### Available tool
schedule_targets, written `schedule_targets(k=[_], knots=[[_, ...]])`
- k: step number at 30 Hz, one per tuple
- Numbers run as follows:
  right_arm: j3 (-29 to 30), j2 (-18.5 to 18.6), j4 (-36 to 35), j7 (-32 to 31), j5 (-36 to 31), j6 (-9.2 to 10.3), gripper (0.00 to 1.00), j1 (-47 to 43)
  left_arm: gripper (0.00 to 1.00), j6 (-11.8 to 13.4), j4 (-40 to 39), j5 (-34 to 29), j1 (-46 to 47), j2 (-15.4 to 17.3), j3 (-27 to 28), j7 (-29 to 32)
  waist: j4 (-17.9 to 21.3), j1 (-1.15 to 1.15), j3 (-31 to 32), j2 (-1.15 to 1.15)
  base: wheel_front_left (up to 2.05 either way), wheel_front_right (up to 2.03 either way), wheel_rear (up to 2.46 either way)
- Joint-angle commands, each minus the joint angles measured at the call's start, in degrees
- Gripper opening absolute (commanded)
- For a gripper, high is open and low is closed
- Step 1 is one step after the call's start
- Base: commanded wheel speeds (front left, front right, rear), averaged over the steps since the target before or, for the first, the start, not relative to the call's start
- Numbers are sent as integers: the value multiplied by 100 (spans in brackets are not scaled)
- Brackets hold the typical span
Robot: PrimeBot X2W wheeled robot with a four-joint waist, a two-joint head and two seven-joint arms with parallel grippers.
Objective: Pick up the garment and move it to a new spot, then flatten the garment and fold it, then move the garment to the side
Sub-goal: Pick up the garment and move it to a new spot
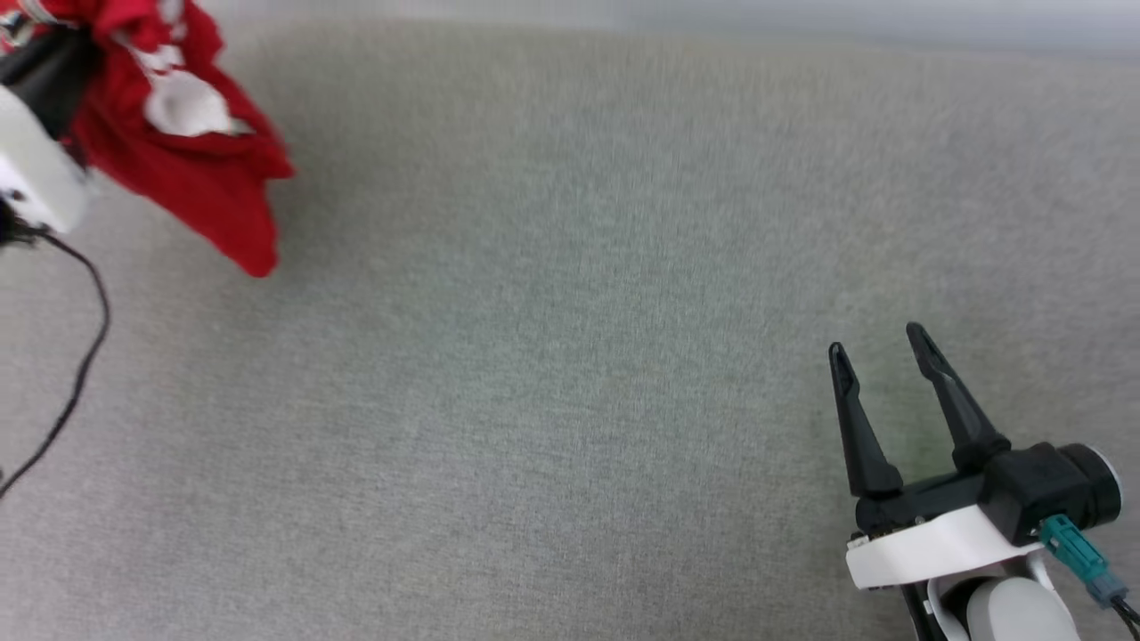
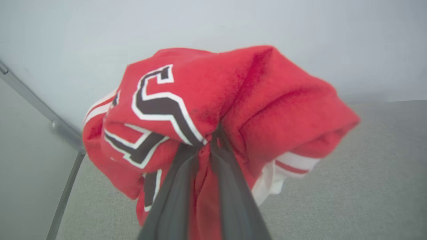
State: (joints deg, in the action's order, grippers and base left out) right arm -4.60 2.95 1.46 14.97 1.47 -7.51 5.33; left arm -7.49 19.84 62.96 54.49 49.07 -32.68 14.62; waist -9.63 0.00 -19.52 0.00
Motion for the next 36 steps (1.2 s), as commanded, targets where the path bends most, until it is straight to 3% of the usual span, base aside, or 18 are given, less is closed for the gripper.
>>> schedule_targets(k=[1,5,14,19,25,26,31,36], knots=[[-7,-9,15,20,33,4,100,-60,0,6,-29,-22,-55,-56,-23,-47,21,0,388,0,0,0,0],[-29,-10,82,23,194,4,100,-150,0,46,-412,-201,-135,-262,-286,-60,103,0,730,0,0,0,0],[-31,-12,43,24,449,4,100,-338,0,509,-1569,-603,-737,-1009,-1079,8,473,0,1118,0,0,0,0],[-65,-13,-5,24,482,4,100,-349,0,705,-1641,-822,-1110,-1675,-1575,-149,764,0,1090,0,0,0,0],[-54,-13,-90,24,505,4,100,-213,0,867,-924,-1205,-1292,-2692,-2113,-540,1115,0,851,0,0,0,0],[-41,-13,-104,24,519,4,100,-167,100,833,-404,-1476,-1354,-3189,-2478,-760,1250,0,756,0,0,0,0],[-9,-13,-96,24,555,3,100,-138,100,573,195,-1616,-1428,-3742,-2784,-1120,1314,0,731,0,0,0,0],[46,-13,-40,24,579,3,100,-242,100,492,443,-1708,-1348,-3870,-2674,-1707,1185,0,928,0,0,0,0]])
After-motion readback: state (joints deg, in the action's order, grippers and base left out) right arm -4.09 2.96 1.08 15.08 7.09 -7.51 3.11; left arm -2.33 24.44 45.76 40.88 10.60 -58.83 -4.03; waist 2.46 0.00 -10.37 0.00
